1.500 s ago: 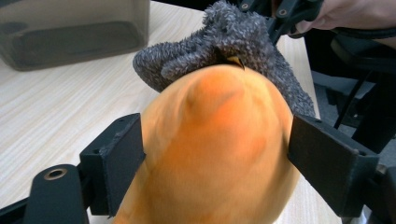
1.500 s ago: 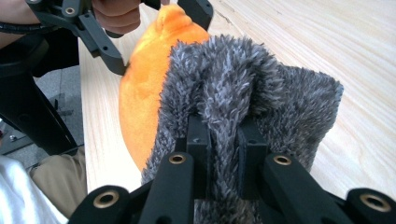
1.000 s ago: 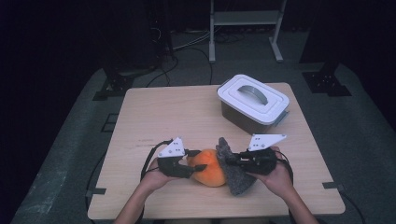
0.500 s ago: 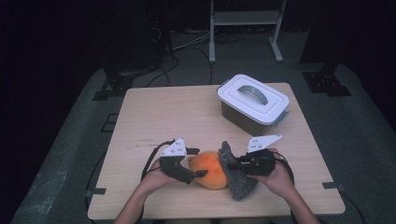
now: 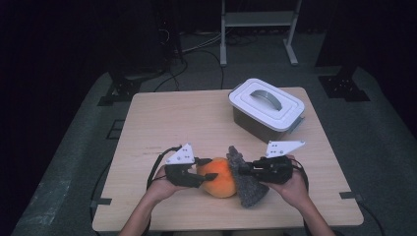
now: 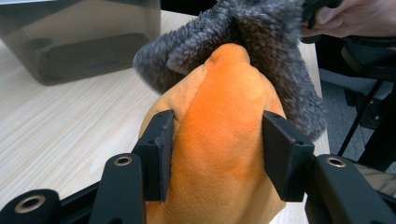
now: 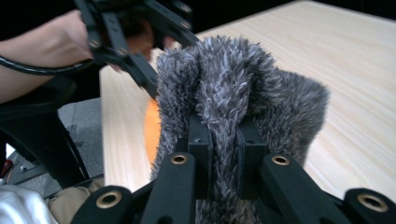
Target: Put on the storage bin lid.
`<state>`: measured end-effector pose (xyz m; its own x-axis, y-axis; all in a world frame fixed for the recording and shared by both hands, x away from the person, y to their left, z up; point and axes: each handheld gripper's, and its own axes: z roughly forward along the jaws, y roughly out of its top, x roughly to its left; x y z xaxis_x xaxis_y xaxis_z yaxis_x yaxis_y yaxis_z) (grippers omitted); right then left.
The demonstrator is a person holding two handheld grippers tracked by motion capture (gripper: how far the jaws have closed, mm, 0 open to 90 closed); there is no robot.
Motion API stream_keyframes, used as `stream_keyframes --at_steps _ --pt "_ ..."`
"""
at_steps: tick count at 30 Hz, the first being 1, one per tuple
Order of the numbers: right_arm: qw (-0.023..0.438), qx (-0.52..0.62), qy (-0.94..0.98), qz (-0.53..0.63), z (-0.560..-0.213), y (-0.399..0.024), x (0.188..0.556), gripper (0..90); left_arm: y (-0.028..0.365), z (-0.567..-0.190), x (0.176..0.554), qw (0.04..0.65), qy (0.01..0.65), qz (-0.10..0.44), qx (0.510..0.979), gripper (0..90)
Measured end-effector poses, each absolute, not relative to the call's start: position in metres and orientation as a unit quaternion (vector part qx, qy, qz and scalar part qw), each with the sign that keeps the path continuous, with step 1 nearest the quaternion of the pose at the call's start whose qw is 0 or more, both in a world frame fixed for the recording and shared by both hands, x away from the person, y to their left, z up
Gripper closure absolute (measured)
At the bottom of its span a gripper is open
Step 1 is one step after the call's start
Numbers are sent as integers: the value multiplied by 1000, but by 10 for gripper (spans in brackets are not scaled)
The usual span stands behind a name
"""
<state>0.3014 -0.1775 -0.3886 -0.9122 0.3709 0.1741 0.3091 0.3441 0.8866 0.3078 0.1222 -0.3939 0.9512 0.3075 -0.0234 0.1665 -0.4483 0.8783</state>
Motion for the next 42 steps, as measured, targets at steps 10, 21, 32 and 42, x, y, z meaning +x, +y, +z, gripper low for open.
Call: stream_keyframes --at_steps 10,21,32,42 --pt "14 218 844 489 -407 -176 308 788 125 -401 314 507 148 67 847 200" --pt "24 237 843 483 -406 -184 312 788 130 -399 314 509 159 49 845 430" --pt "30 213 831 513 -395 -174 303 781 118 -392 307 499 151 63 851 369" --pt "18 234 850 471 -414 -179 313 781 127 -408 318 498 163 25 851 133"
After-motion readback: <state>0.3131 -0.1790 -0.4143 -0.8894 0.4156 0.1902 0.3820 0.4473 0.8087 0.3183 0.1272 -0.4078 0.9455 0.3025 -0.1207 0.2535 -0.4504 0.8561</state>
